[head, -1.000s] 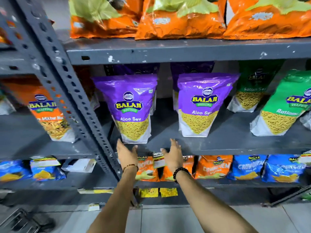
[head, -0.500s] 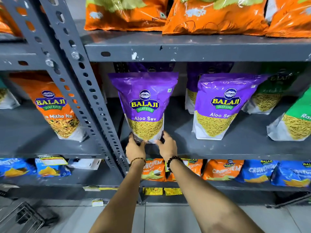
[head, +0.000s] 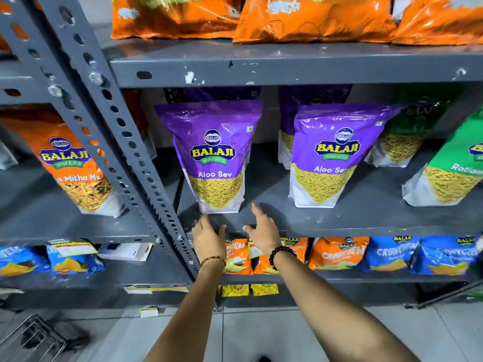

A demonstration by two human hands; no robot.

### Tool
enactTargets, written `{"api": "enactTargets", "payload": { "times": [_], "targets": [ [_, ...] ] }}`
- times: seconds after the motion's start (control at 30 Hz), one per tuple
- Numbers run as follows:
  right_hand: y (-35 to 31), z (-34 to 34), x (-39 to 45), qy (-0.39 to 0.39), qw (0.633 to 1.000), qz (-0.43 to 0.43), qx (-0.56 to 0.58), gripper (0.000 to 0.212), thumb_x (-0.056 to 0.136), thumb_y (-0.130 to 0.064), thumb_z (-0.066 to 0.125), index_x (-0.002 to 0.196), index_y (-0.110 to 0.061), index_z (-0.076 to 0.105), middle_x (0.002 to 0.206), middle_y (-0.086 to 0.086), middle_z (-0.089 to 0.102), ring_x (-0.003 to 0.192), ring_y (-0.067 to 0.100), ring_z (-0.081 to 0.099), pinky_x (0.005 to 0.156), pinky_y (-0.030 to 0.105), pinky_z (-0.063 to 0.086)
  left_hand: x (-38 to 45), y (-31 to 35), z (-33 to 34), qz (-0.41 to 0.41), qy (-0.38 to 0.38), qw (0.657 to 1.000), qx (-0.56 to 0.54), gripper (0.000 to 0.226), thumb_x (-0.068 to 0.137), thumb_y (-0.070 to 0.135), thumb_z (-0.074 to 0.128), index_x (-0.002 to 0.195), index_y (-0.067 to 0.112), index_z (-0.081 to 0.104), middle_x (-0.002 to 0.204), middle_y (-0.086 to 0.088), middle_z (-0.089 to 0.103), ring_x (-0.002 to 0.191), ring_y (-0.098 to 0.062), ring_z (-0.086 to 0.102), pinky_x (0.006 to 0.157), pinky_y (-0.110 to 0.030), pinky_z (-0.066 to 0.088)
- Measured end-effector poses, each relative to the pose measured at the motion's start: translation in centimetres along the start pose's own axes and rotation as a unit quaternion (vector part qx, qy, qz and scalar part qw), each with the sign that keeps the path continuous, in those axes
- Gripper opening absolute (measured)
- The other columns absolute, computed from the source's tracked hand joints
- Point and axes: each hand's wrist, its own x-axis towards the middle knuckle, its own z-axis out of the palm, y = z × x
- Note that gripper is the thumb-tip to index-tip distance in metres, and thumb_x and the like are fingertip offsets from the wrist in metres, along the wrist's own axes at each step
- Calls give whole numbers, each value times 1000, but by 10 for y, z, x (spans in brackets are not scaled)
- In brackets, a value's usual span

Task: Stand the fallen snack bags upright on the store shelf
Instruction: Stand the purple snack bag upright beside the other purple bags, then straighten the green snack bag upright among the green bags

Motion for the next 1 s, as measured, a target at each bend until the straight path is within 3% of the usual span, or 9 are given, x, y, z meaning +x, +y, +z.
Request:
{"api": "enactTargets", "payload": {
  "times": [0.07,0.13,0.33,0.4,0.5,0.57,0.73,0.87,1.0],
  "targets": [
    [17,-12,-11,5,1000,-3,19,66,87,-15,58,145,-20,27,144,4,49,128,28,50,103,42,45,-14,1,10,33,-10,999,26,36,85,21,59,114,2,51,121,-21,56,118,-38,44,98,-49,40],
    [38,-31,-24,29,999,2,36,64,88,-13,56,145,-22,28,144,0,49,124,25,54,102,41,47,-29,9,26,76,-38,995,48,37,88,22,56,117,0,52,126,-22,56,125,-40,40,106,-49,33],
    [119,-116,-46,190,979,64,38,51,89,-16,55,138,-12,42,133,17,58,122,33,53,99,40,44,-76,81,90,173,-88,980,33,35,93,21,46,123,5,53,129,-20,56,128,-33,43,117,-39,20],
    [152,-152,-48,239,966,85,45,51,89,-16,55,137,-8,42,139,17,51,128,32,48,104,38,39,-95,113,121,191,-117,974,21,36,92,23,46,124,6,53,127,-19,57,125,-33,46,115,-38,23],
    [203,-206,-48,322,933,125,99,56,89,-17,56,140,-3,36,145,20,43,134,31,40,108,34,31,-129,165,173,196,-175,965,-20,40,90,26,52,126,8,52,127,-19,58,119,-34,51,102,-39,38],
    [236,-243,-45,348,915,140,147,66,89,-21,58,144,-1,27,151,20,34,139,31,33,114,41,29,-150,202,210,173,-208,961,-54,46,87,27,58,129,8,51,131,-18,58,120,-34,52,99,-38,40],
    [296,-325,-25,308,925,130,182,83,85,-24,65,148,-3,15,157,15,22,144,28,24,116,45,26,-170,281,278,98,-263,954,-108,71,77,28,71,138,8,40,142,-16,47,133,-29,41,111,-35,28],
    [316,-375,-2,210,949,95,216,88,84,-20,66,150,-12,8,160,8,13,146,25,16,117,42,24,-167,304,304,50,-243,964,-101,79,73,31,74,140,10,37,146,-15,42,138,-28,33,118,-38,8],
    [323,-394,13,133,963,85,217,87,84,-22,66,150,-18,9,158,5,21,143,27,25,113,41,28,-166,310,315,36,-216,970,-106,78,72,30,75,138,11,40,147,-14,41,140,-27,29,120,-46,4]
  ]
}}
